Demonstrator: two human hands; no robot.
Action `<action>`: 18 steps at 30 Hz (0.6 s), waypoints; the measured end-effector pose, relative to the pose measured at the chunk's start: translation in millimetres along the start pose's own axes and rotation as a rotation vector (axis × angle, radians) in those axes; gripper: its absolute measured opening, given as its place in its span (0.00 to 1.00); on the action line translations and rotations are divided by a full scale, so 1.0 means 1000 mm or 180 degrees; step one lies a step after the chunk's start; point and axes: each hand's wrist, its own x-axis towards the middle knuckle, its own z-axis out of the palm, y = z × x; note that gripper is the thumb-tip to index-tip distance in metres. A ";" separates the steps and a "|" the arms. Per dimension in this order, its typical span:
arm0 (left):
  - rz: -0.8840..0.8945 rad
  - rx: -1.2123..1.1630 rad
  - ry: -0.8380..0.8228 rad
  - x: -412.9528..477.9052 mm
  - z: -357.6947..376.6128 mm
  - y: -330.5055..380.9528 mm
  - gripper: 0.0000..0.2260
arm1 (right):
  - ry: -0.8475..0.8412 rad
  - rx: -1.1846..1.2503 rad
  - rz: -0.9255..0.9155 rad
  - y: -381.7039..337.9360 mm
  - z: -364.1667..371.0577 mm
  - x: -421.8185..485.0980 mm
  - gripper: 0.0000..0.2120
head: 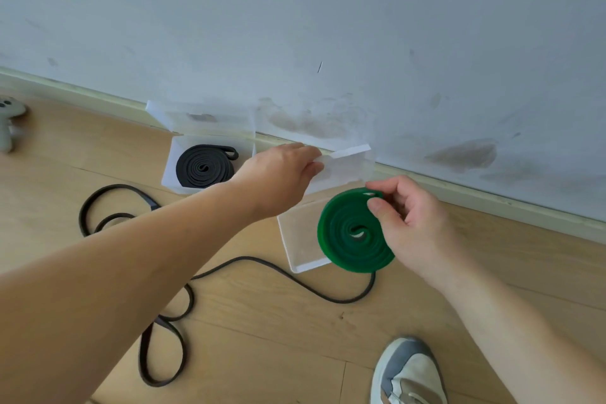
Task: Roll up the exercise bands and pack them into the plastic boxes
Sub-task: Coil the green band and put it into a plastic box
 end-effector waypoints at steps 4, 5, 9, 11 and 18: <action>0.0043 0.0048 0.0181 0.002 -0.007 -0.003 0.16 | 0.0357 0.0115 0.0205 0.018 0.018 0.014 0.07; -0.0024 0.0200 0.0408 0.002 -0.010 -0.002 0.17 | 0.0386 0.0119 0.0240 0.023 0.023 0.018 0.06; -0.0266 -0.0008 0.1311 -0.010 -0.012 0.011 0.10 | 0.0503 0.0182 0.0404 0.033 0.040 0.028 0.04; -0.0521 -0.0311 0.0951 -0.022 0.003 0.017 0.08 | 0.0551 0.0335 0.0513 0.034 0.046 0.031 0.05; -0.1586 -0.2096 0.0046 -0.040 0.050 0.012 0.14 | 0.0556 0.0968 0.0840 0.039 0.053 0.030 0.06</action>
